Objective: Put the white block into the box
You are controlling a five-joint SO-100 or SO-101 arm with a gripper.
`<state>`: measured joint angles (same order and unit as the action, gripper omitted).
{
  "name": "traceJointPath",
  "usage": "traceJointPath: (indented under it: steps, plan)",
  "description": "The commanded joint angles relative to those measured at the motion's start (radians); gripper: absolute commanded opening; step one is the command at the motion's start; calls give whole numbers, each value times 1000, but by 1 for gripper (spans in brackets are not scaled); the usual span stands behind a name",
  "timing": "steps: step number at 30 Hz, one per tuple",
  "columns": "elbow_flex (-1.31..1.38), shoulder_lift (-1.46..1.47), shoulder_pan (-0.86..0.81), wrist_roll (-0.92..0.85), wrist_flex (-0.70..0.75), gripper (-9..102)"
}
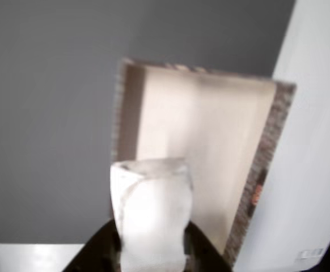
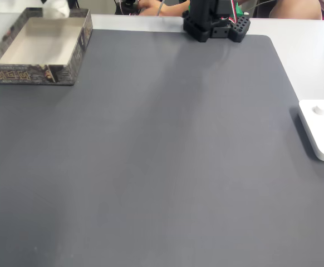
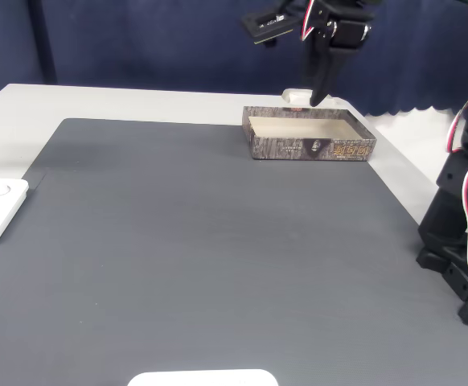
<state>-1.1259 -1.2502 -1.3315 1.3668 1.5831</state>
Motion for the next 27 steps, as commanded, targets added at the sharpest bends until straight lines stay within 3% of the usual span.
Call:
traceJointPath:
  steps: [1, 27]
  plan:
    - [133, 51, -32, -15, -5, -2]
    - [374, 348, -78, 18, -31, -2]
